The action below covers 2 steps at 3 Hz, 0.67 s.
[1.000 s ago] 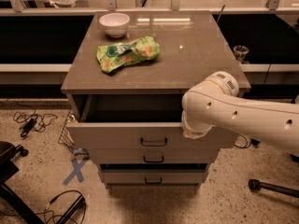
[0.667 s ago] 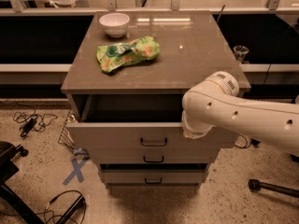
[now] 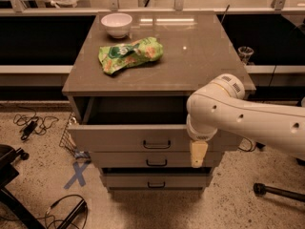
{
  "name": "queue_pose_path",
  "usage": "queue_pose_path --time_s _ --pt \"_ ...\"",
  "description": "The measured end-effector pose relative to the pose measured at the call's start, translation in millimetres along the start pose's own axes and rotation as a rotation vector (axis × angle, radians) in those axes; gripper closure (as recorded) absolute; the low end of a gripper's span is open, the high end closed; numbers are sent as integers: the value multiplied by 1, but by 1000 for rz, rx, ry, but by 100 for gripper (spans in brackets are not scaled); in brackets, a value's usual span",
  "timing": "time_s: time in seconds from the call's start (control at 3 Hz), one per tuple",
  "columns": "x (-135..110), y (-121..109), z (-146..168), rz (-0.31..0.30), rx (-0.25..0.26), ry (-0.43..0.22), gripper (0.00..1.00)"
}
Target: Open top drawer
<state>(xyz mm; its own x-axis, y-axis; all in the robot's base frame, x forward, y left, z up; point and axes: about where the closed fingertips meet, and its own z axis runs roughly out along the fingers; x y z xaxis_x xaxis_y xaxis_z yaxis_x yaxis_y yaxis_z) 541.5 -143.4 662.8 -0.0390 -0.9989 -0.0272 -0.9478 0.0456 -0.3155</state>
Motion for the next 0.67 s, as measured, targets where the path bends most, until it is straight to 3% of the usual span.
queue_pose_path --time_s 0.67 --pt "0 3 2 6 -22 10 0"
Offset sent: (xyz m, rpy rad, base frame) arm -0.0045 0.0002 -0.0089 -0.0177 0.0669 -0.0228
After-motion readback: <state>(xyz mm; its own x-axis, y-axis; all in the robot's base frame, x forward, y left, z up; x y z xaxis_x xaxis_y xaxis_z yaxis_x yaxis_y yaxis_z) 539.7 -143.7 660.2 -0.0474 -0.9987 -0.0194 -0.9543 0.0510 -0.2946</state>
